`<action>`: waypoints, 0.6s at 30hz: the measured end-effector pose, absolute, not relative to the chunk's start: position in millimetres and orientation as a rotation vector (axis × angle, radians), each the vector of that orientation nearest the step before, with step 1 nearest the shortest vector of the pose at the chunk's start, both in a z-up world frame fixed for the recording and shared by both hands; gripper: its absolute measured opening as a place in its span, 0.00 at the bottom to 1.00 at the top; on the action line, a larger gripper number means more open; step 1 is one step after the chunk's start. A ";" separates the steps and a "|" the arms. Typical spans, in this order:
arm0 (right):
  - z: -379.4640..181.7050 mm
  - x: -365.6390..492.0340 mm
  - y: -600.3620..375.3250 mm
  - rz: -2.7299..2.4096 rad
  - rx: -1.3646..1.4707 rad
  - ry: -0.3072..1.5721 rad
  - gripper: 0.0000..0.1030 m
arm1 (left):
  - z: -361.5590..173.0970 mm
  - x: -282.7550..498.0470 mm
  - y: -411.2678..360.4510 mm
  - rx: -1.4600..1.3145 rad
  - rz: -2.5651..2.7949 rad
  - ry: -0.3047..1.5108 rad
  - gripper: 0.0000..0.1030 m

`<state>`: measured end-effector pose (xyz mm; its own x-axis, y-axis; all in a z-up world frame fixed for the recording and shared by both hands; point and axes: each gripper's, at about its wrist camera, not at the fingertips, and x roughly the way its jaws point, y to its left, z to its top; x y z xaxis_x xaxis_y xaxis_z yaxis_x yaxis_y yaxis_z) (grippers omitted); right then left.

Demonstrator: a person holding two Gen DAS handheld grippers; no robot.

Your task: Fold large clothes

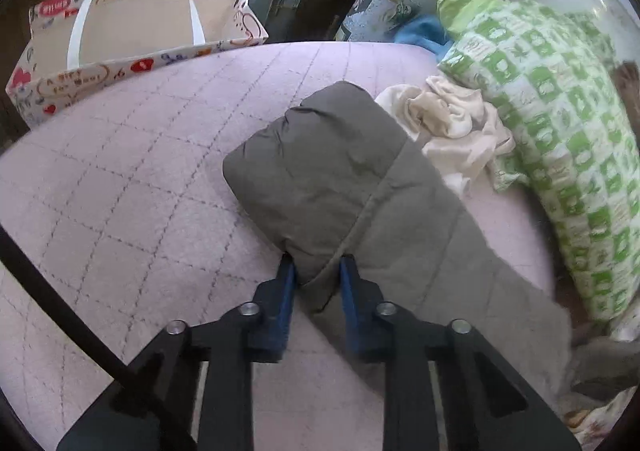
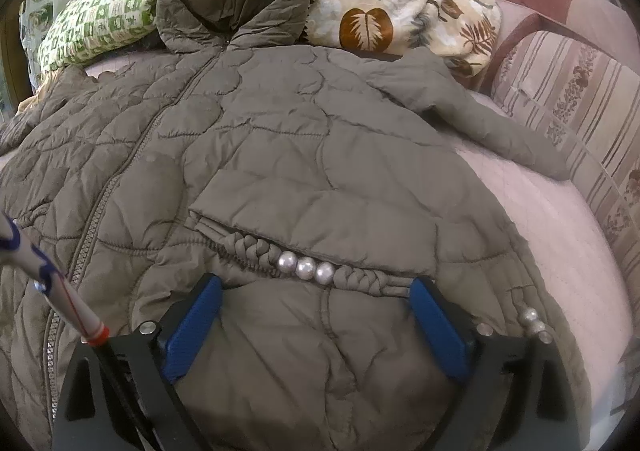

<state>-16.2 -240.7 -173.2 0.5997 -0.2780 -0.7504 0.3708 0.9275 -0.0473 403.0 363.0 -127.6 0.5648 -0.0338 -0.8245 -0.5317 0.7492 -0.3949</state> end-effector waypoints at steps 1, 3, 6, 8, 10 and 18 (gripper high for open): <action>-172.9 -16.4 -241.1 -0.376 0.120 0.848 0.94 | -121.9 400.2 362.1 -0.688 0.315 0.928 0.16; -172.2 -16.8 -241.6 -0.373 0.122 0.848 0.94 | -101.1 393.3 352.9 -0.681 0.279 0.899 0.15; -171.6 -17.1 -241.7 -0.372 0.124 0.848 0.94 | -59.4 384.3 325.1 -0.630 0.205 0.849 0.12; -168.7 -18.7 -242.1 -0.361 0.130 0.847 0.92 | -26.7 376.5 296.1 -0.575 0.129 0.814 0.09; -162.4 -20.9 -242.1 -0.330 0.144 0.841 0.88 | 2.2 367.3 260.4 -0.517 0.043 0.784 0.09; -136.3 -39.0 -251.7 -0.286 0.226 0.769 0.88 | 59.4 303.8 62.8 -0.316 -0.392 0.761 0.04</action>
<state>-39.0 -251.7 -136.3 0.6834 -0.1715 -0.7096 0.3347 0.9374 0.0959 303.8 62.8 59.4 0.6580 -0.4521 -0.6021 0.2280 0.8818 -0.4129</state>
